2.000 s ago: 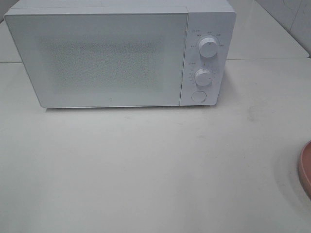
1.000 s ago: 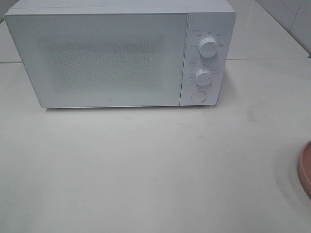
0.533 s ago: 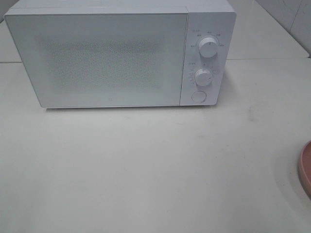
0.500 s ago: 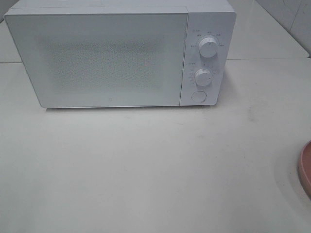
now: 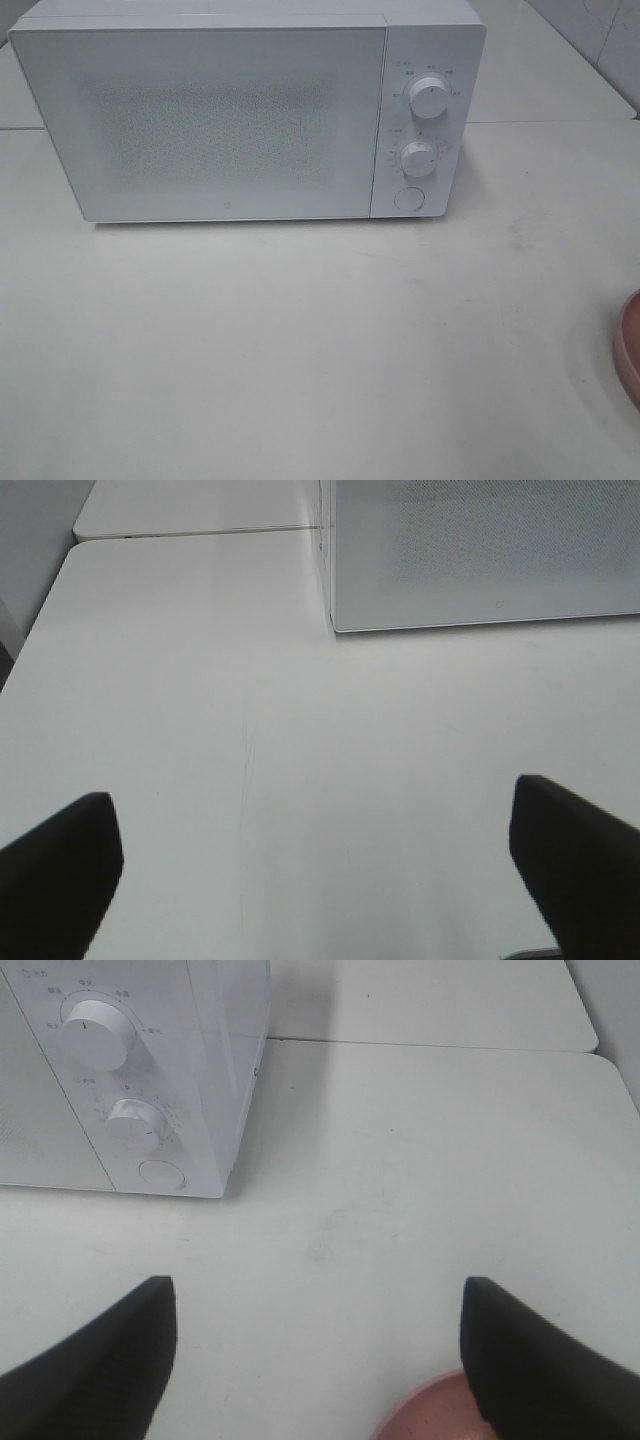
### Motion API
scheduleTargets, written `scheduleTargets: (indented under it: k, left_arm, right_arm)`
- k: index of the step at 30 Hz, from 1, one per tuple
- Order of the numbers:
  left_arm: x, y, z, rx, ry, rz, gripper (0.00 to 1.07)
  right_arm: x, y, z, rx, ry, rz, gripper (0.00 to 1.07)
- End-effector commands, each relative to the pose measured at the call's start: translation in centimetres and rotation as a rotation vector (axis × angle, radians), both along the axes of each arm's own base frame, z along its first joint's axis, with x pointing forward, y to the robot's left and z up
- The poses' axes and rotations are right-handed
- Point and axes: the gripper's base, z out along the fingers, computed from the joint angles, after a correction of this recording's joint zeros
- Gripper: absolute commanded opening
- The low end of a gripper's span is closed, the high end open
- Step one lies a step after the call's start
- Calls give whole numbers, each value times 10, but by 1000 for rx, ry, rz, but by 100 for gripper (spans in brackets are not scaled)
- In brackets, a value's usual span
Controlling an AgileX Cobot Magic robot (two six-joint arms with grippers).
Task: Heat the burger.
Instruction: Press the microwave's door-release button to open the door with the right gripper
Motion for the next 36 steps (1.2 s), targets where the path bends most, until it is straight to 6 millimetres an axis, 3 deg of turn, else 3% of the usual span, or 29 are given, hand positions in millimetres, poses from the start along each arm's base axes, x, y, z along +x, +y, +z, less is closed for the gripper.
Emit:
scheduleTargets:
  k: [1,13,19,30,36]
  left_arm:
    - [-3,0,-1,-1,-24,2,98]
    - [-3,0,-1,-1,-24,2,98]
    - [-3,0,-1,-1,-24,2,98]
    - [-3,0,-1,-1,-24,2,98]
    - [-3,0,-1,-1,-24,2,98]
  right_arm:
    - [10,1,1,1,-29,4,76]
    - [50,7,-23,17,-2,17,76]
    - [68,11,-34,39,-79,37,76]
    - [74,17,-68,51,-300,106,76]
    - [77,17,-88,33,-307,108,76]
